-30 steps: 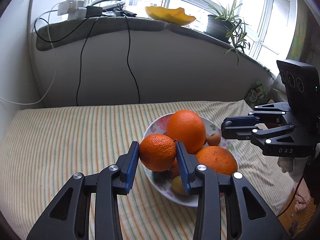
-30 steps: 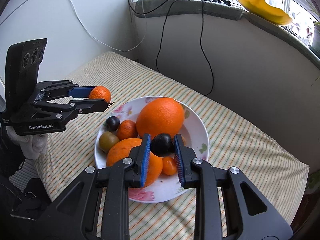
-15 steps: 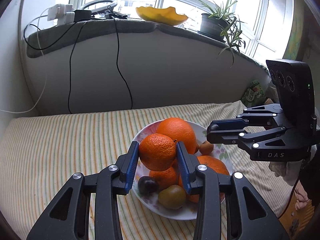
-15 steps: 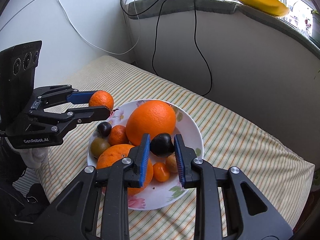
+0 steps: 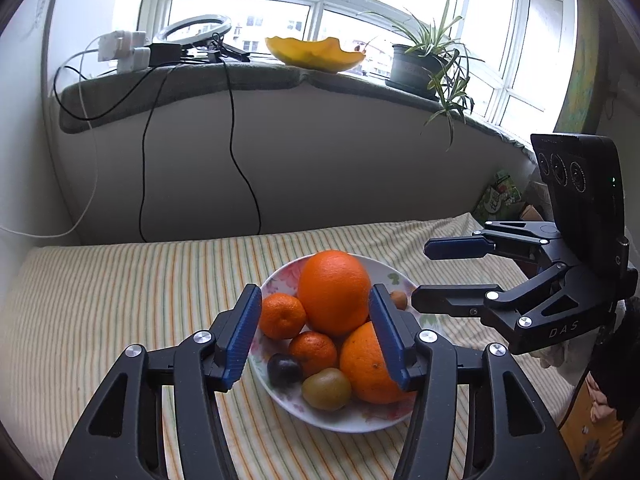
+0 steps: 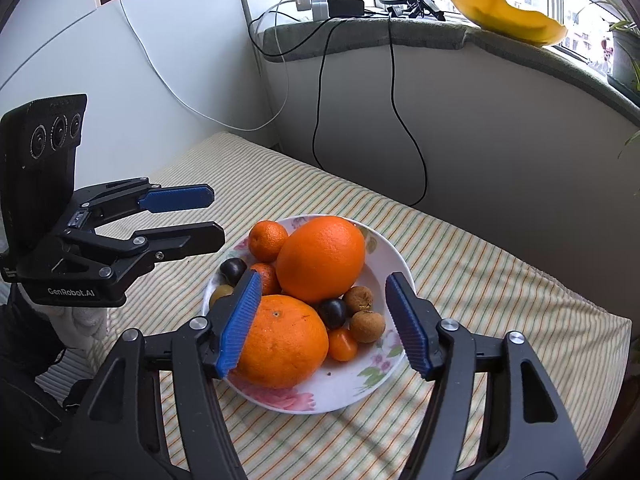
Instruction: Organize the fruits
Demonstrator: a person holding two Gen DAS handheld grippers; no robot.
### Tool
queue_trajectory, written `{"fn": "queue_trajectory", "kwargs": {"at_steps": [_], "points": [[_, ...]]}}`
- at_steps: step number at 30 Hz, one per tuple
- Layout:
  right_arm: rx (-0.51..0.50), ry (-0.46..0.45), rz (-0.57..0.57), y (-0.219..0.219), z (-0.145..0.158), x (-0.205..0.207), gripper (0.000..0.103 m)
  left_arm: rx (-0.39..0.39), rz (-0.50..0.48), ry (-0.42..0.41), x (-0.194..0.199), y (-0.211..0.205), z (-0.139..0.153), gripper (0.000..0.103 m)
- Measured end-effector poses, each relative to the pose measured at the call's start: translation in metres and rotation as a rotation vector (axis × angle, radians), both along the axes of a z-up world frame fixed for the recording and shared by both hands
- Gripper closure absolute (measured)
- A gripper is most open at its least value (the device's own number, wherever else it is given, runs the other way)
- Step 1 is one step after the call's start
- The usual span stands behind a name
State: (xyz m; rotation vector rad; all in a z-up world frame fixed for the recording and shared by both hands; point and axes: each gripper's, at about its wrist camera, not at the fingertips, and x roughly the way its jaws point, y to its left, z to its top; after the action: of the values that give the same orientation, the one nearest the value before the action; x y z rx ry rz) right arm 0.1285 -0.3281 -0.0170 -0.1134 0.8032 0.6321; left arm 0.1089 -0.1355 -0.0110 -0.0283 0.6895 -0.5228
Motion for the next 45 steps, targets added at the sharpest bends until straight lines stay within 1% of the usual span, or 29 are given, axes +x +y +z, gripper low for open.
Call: {"fn": "queue_trajectory", "kwargs": {"at_steps": [2,4,8,10,14,16,18,20,25,31,36,41,45], "points": [[0.003,0.0,-0.006,0.0,0.0,-0.003,0.027,0.002,0.002,-0.003,-0.002,0.0,0.0,0.047],[-0.003,0.0,-0.013,0.0,-0.002,-0.006,0.025,0.004,0.009,-0.004,-0.003,0.001,0.0,0.041],[0.002,0.021,-0.022,-0.001,-0.005,-0.011,0.02,0.001,0.026,0.003,-0.005,0.004,0.0,0.037],[-0.01,0.01,-0.048,-0.001,-0.006,-0.015,0.018,-0.003,0.037,0.004,-0.006,0.006,0.0,0.031],[-0.01,-0.008,-0.105,-0.004,-0.007,-0.027,0.013,-0.003,0.061,0.001,-0.014,0.009,0.001,0.03],[-0.003,-0.017,-0.149,-0.006,-0.006,-0.033,0.009,0.003,0.074,-0.006,-0.02,0.01,0.002,0.025],[0.011,-0.034,-0.203,-0.011,-0.005,-0.039,0.007,0.007,0.089,-0.017,-0.027,0.012,0.002,0.023],[0.022,-0.056,-0.25,-0.016,-0.004,-0.045,0.007,0.013,0.102,-0.027,-0.034,0.014,0.004,0.023],[0.089,-0.091,-0.363,-0.03,0.001,-0.059,0.006,0.027,0.138,-0.047,-0.05,0.017,0.006,0.022],[0.108,-0.146,-0.455,-0.037,0.006,-0.079,0.002,0.009,0.185,-0.045,-0.062,0.026,0.005,0.022],[0.068,-0.194,-0.493,-0.037,0.009,-0.093,0.001,-0.001,0.212,-0.039,-0.07,0.031,0.002,0.022],[0.095,-0.206,-0.515,-0.041,0.013,-0.102,0.0,0.013,0.222,-0.045,-0.074,0.032,0.003,0.022],[0.093,-0.207,-0.522,-0.042,0.013,-0.105,0.0,0.019,0.223,-0.051,-0.077,0.031,0.003,0.022]]}}
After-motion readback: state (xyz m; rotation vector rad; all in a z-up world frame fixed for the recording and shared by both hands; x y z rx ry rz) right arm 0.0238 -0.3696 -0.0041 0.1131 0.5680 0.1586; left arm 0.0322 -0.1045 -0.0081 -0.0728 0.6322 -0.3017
